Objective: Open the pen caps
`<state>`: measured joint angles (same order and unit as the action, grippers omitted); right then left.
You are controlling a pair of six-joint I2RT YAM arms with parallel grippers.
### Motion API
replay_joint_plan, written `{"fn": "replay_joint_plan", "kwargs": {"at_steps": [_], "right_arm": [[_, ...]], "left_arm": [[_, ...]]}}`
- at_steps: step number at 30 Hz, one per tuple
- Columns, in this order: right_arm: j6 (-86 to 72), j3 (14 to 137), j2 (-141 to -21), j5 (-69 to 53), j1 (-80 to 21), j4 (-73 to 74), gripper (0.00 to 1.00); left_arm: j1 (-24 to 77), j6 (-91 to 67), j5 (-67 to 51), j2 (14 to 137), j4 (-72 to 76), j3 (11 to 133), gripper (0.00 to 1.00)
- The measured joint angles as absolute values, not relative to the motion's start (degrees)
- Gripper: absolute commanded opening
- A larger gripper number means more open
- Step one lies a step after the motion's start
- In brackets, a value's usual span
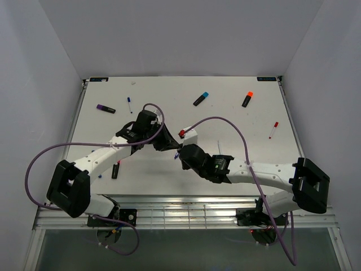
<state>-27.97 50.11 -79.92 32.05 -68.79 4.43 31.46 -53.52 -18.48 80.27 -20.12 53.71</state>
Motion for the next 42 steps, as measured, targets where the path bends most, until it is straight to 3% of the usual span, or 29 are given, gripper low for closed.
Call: {"fn": "replay_joint_plan", "kwargs": {"at_steps": [18, 21, 25, 28, 37, 42], "right_arm": [[-24.75, 47.92, -79.68, 28.34, -69.36, -2.68, 0.08], [-24.18, 47.92, -78.22, 26.13, -68.71, -2.63, 0.19], [-23.73, 48.97, -78.02, 19.55, -66.26, 0.56, 0.46], [-23.38, 48.9, -79.09, 14.5, -64.42, 5.19, 0.56], [-22.33, 48.86, -79.35, 5.74, -61.14, 6.31, 0.7], [-20.78, 48.86, -78.89, 1.3, -58.33, 5.19, 0.68]], "left_arm": [[19.09, -59.81, -39.51, 76.93, -7.92, 41.85, 0.0], [18.98, -58.41, -40.23, 74.35, -5.74, 40.58, 0.0], [17.5, -56.8, -38.3, 68.55, -1.78, 38.83, 0.0], [15.68, -56.1, -36.58, 64.77, 1.89, 38.81, 0.0], [15.73, -54.17, -35.03, 63.42, 3.77, 37.19, 0.0], [16.08, -53.28, -34.65, 63.83, 3.44, 37.19, 0.0]]}}
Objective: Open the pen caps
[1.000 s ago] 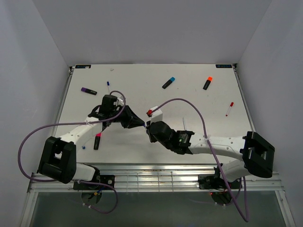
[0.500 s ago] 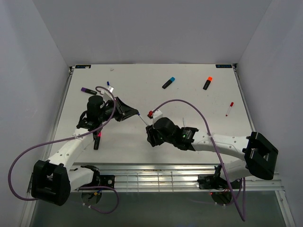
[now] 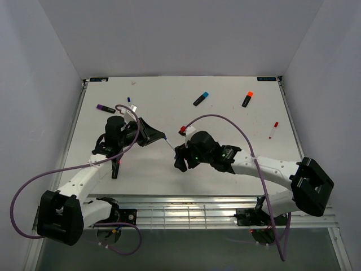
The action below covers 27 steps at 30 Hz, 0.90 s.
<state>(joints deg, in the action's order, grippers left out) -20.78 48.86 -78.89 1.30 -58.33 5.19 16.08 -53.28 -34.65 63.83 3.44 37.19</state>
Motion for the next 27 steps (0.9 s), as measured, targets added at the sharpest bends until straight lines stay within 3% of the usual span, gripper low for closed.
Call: {"fn": "replay_joint_plan", "kwargs": {"at_steps": [15, 18, 19, 27], "right_arm": [[-19.35, 54.13, -85.25, -18.0, -51.13, -4.91, 0.4], [-19.44, 54.22, -86.11, -19.11, -50.92, -5.56, 0.21], [-19.51, 54.22, -86.37, -19.33, -50.72, -5.8, 0.08], [-19.97, 54.68, -87.35, -11.75, -51.81, -3.79, 0.08]], "left_arm": [[18.85, -51.92, -34.96, 66.08, 3.51, 37.19, 0.0], [18.96, -51.62, -35.24, 66.11, 3.49, 37.19, 0.0], [18.96, -51.53, -35.29, 66.13, 3.51, 37.19, 0.0], [19.55, -51.77, -31.4, 67.31, -0.16, 38.85, 0.0]]}}
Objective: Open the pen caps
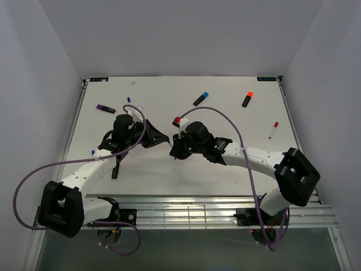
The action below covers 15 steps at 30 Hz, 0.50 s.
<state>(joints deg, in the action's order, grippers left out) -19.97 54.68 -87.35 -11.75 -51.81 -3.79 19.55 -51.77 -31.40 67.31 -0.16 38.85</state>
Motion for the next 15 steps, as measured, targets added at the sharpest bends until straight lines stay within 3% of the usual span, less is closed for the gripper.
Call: {"fn": "replay_joint_plan", "kwargs": {"at_steps": [7, 15], "right_arm": [[-17.52, 53.23, -86.17, 19.38, -61.95, -1.67, 0.08], [-16.73, 48.42, -78.52, 26.24, -63.46, -4.97, 0.08]], "left_arm": [[19.46, -53.54, -32.38, 77.36, -11.25, 48.77, 0.0], [18.65, -56.49, -41.06, 81.12, -13.8, 54.02, 0.0]]}}
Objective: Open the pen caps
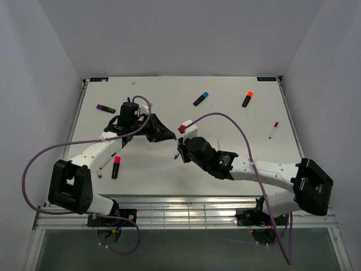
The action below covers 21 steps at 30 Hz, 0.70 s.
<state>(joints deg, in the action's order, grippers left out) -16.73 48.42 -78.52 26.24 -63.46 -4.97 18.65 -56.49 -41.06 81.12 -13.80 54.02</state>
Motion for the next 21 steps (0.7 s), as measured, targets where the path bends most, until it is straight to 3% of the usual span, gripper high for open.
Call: {"fn": "replay_joint_plan", "kwargs": {"at_steps": [6, 11, 16, 21], "right_arm": [[-14.79, 45.04, -78.39, 22.61, -63.44, -8.93, 0.08], [-16.19, 40.23, -76.79, 11.49, -60.42, -15.53, 0.08], [-24.64, 33.01, -71.72, -7.4, -52.8, -15.27, 0.08], [-32.36, 30.5, -71.59, -19.99, -49.01, -17.52, 0.08]], "left_arm": [[16.32, -62.61, -46.24, 80.27, -3.51, 45.5, 0.0], [14.28, -64.77, -51.37, 80.01, 4.54, 40.34, 0.0], [7.57, -60.73, -43.83, 72.16, 14.57, 39.9, 0.0], [7.33, -55.53, -40.53, 61.65, 19.22, 39.16, 0.0]]}}
